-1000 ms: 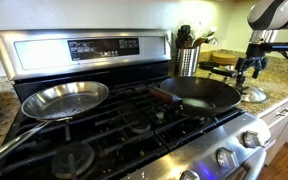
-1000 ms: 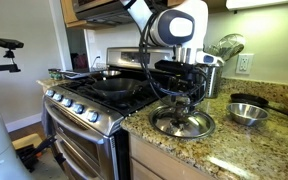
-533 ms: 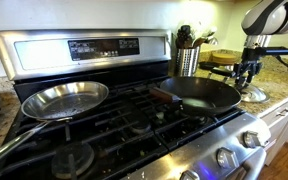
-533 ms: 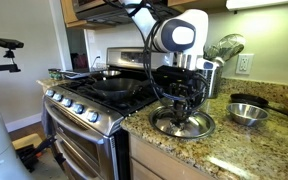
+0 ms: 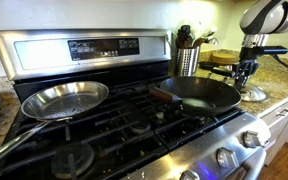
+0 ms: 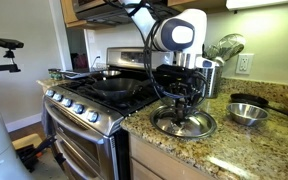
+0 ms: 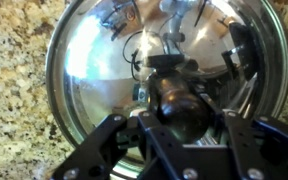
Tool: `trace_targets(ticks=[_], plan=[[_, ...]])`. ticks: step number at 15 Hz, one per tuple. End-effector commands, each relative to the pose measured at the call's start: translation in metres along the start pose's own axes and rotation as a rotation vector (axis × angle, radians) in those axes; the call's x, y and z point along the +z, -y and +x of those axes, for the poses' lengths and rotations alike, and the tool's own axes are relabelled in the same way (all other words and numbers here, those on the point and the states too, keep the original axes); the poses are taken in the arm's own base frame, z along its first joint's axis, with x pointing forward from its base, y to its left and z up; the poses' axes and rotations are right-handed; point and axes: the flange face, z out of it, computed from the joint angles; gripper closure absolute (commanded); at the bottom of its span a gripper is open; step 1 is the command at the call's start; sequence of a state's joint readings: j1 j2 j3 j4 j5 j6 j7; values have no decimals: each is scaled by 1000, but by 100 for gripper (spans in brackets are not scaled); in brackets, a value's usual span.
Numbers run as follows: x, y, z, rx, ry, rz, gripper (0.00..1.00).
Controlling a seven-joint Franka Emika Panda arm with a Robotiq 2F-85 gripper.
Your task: Get the lid from the countertop and place it on the pot that is on the right front plate of the stove
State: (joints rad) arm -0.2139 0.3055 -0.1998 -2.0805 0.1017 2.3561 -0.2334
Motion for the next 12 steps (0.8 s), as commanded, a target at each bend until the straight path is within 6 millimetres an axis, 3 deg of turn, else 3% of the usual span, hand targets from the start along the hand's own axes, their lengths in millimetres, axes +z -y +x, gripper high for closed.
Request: trace_targets(ticks=[1, 5, 12], plan=[[-28, -3, -7, -22, -19, -10, 80], [-64, -3, -16, -71, -39, -40, 80], [-146, 8, -34, -178, -70, -60, 80]])
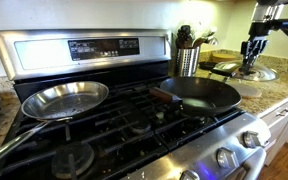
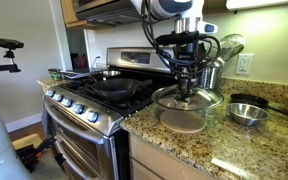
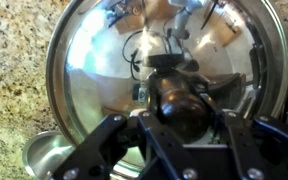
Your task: Get the lid from the countertop and place it on the pot that is on the right front plate of the stove
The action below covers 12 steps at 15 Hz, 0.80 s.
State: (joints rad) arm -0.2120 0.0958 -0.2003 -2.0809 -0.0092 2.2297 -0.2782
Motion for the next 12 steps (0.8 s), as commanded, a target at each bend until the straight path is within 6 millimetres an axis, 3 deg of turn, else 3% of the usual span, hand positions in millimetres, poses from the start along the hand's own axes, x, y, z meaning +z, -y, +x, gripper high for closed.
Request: trace_targets(ticks=[1, 7, 12], plan=[[-50, 7, -17, -75, -7, -3, 80], [-111, 53, -24, -219, -55, 0, 80], [-121, 138, -19, -411, -112, 26, 80]])
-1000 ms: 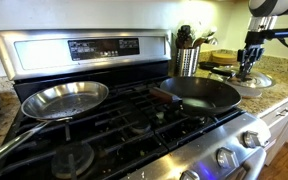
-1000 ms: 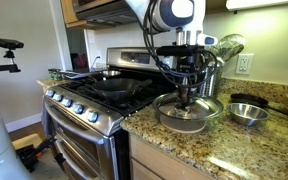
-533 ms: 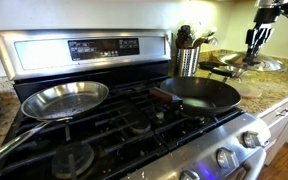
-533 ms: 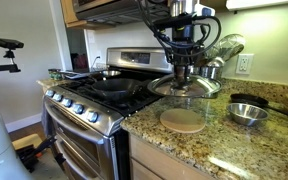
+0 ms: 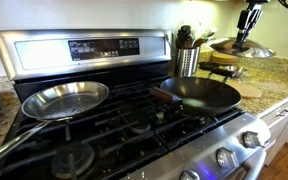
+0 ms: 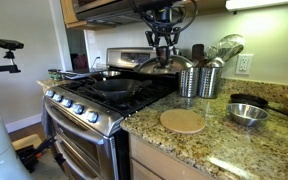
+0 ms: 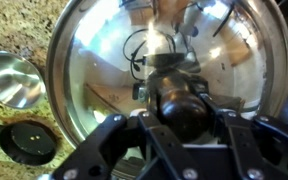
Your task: Get the lid from the countertop and place it on the pot that is on the right front plate of the stove
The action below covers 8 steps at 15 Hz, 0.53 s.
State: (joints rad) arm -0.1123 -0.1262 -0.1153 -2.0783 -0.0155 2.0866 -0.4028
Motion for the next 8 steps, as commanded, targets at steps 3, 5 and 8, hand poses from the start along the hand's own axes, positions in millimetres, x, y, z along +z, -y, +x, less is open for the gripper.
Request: trace_targets(ticks=[3, 5, 8], plan=[[3, 90, 21, -215, -10, 20, 80], [-3, 128, 21, -290, 4, 27, 80], [5, 180, 22, -390, 17, 34, 80]])
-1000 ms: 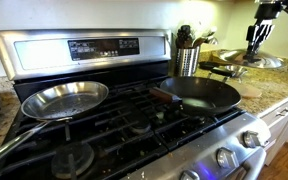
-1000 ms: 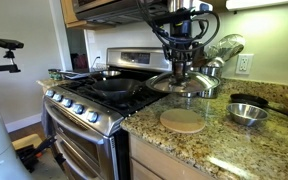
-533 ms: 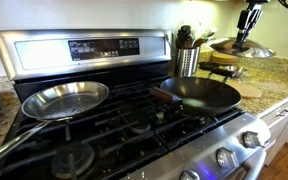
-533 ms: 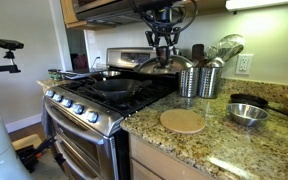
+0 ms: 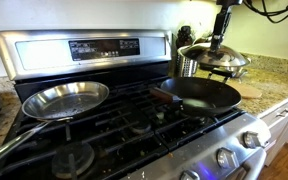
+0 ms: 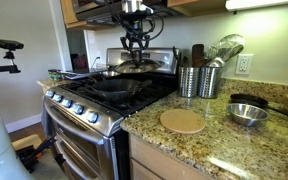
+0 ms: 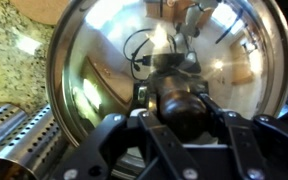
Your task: Get the lid from the countertop and place it on the pot that is on the right front plate of the stove
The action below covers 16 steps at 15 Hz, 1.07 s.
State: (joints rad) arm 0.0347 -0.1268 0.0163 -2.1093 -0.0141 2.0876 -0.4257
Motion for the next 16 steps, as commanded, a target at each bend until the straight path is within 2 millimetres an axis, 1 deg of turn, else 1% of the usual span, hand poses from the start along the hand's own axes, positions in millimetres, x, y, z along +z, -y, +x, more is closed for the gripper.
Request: trace_targets(ticks=[1, 2, 3, 6, 10, 16], plan=[[-2, 48, 2, -118, 2, 9, 80], [3, 62, 5, -148, 9, 14, 80], [7, 71, 6, -171, 8, 16, 80], [25, 92, 7, -233, 20, 22, 80], [46, 101, 3, -273, 38, 51, 80], [71, 107, 1, -302, 28, 89, 80]])
